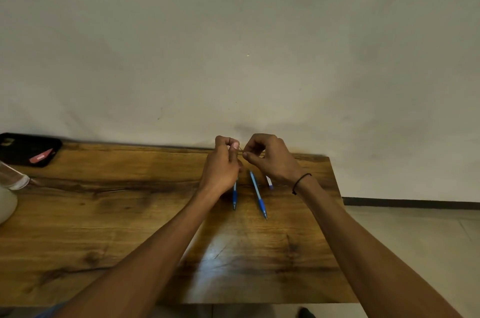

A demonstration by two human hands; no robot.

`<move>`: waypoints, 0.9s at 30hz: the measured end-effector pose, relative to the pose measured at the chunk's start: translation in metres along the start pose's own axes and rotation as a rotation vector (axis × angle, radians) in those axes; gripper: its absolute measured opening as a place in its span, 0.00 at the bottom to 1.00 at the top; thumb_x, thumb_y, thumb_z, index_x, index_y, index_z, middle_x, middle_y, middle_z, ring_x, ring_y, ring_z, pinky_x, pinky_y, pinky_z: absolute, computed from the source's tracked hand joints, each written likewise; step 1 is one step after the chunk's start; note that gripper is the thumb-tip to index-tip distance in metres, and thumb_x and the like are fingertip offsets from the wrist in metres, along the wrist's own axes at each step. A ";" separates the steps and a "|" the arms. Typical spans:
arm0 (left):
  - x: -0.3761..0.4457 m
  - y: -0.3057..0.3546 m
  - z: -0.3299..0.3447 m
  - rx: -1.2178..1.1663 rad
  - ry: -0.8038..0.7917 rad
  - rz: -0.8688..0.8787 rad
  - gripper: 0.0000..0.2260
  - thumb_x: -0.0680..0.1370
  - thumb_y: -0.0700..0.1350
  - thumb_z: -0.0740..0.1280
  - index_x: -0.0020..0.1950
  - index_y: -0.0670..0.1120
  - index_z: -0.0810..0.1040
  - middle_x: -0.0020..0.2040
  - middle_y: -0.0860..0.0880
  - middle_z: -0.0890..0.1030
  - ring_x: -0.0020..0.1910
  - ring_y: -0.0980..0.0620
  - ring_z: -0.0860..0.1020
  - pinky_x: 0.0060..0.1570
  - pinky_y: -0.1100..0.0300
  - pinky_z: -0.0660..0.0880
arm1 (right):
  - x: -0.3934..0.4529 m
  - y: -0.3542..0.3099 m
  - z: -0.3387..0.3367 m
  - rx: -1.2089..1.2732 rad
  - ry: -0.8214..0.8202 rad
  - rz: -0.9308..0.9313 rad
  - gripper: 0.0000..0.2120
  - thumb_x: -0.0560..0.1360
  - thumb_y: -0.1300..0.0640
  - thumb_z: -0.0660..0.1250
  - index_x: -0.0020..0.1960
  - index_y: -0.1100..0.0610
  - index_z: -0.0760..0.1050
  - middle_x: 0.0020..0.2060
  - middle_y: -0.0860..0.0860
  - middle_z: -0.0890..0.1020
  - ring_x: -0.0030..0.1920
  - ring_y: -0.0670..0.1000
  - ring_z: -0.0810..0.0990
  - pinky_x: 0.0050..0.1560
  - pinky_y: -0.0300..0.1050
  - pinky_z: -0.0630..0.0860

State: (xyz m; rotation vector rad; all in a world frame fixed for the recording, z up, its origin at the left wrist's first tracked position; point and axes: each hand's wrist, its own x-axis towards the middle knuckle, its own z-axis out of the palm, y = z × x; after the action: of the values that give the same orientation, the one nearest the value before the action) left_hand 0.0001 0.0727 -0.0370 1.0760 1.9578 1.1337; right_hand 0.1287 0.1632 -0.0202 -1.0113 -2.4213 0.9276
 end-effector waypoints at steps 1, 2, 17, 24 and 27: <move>0.000 0.000 0.000 -0.018 -0.002 -0.007 0.06 0.88 0.51 0.57 0.63 0.52 0.69 0.42 0.50 0.82 0.34 0.58 0.79 0.30 0.67 0.70 | 0.000 0.001 0.001 -0.001 0.005 0.013 0.02 0.78 0.59 0.71 0.48 0.57 0.82 0.41 0.48 0.82 0.42 0.45 0.79 0.44 0.39 0.78; 0.001 -0.001 0.000 -0.030 0.000 -0.017 0.07 0.88 0.52 0.57 0.64 0.53 0.68 0.41 0.50 0.83 0.34 0.57 0.80 0.31 0.66 0.71 | 0.001 0.003 0.001 -0.005 0.010 0.030 0.01 0.78 0.59 0.72 0.47 0.56 0.81 0.40 0.46 0.81 0.41 0.44 0.79 0.43 0.38 0.77; 0.005 -0.033 0.016 0.576 -0.038 -0.080 0.14 0.80 0.61 0.70 0.48 0.51 0.76 0.41 0.53 0.80 0.40 0.53 0.79 0.34 0.57 0.72 | -0.003 0.017 0.010 -0.040 0.018 0.228 0.02 0.76 0.58 0.73 0.45 0.56 0.82 0.37 0.44 0.81 0.39 0.41 0.78 0.35 0.30 0.68; 0.000 -0.025 0.021 0.744 -0.071 -0.059 0.20 0.80 0.60 0.69 0.61 0.46 0.75 0.53 0.47 0.81 0.49 0.48 0.78 0.40 0.54 0.71 | -0.007 0.020 0.014 -0.104 -0.002 0.343 0.03 0.75 0.59 0.72 0.44 0.59 0.82 0.38 0.51 0.84 0.40 0.50 0.83 0.42 0.48 0.83; 0.001 -0.024 0.018 0.766 -0.056 -0.061 0.20 0.80 0.59 0.70 0.62 0.46 0.75 0.55 0.46 0.82 0.50 0.47 0.79 0.42 0.54 0.71 | -0.010 0.021 0.016 -0.137 -0.014 0.395 0.04 0.75 0.58 0.73 0.42 0.58 0.82 0.37 0.51 0.84 0.41 0.53 0.84 0.44 0.54 0.85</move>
State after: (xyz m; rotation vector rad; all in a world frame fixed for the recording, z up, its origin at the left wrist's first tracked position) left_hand 0.0059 0.0734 -0.0661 1.3763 2.4200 0.2850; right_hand 0.1375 0.1600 -0.0471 -1.5782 -2.3657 0.8974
